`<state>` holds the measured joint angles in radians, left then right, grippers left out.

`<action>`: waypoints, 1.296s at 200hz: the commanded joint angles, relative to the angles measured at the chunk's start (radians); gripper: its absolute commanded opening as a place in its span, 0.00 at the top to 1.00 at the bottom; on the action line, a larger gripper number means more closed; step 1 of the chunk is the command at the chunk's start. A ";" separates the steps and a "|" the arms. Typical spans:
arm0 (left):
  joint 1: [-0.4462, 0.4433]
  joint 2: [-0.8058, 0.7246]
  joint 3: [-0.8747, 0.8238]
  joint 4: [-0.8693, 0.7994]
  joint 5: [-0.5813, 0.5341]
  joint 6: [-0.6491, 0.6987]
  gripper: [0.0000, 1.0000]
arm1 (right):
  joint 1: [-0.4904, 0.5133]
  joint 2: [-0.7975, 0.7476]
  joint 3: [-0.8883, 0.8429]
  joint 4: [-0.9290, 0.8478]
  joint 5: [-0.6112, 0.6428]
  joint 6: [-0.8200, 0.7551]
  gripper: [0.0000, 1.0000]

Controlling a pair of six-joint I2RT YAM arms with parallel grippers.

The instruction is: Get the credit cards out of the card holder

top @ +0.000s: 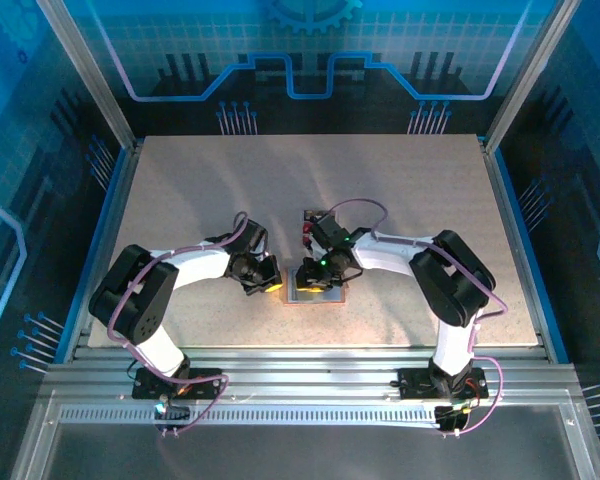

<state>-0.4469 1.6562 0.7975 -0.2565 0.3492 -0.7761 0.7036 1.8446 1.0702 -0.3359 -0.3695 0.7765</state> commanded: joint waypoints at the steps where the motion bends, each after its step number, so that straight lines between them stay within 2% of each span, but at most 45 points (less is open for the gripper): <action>1: 0.004 -0.023 0.031 -0.027 0.038 0.003 0.95 | -0.024 -0.023 -0.058 0.077 -0.053 0.041 0.72; 37: -0.019 -0.030 0.057 -0.021 0.054 -0.019 0.95 | -0.055 -0.045 -0.133 0.219 -0.128 0.083 0.72; 69: -0.039 -0.025 0.066 -0.017 0.056 -0.038 0.94 | -0.103 -0.047 -0.248 0.436 -0.240 0.151 0.73; 115: -0.048 -0.030 0.050 0.039 0.084 -0.090 0.83 | -0.148 -0.035 -0.353 0.630 -0.313 0.215 0.75; 176: -0.073 -0.003 0.068 0.073 0.093 -0.122 0.71 | -0.162 -0.019 -0.383 0.727 -0.355 0.253 0.76; 259: -0.092 0.050 0.085 0.121 0.109 -0.138 0.68 | -0.178 -0.032 -0.398 0.756 -0.375 0.271 0.77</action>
<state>-0.5297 1.6897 0.8574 -0.1680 0.4248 -0.8925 0.5415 1.8065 0.6857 0.3950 -0.7219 1.0370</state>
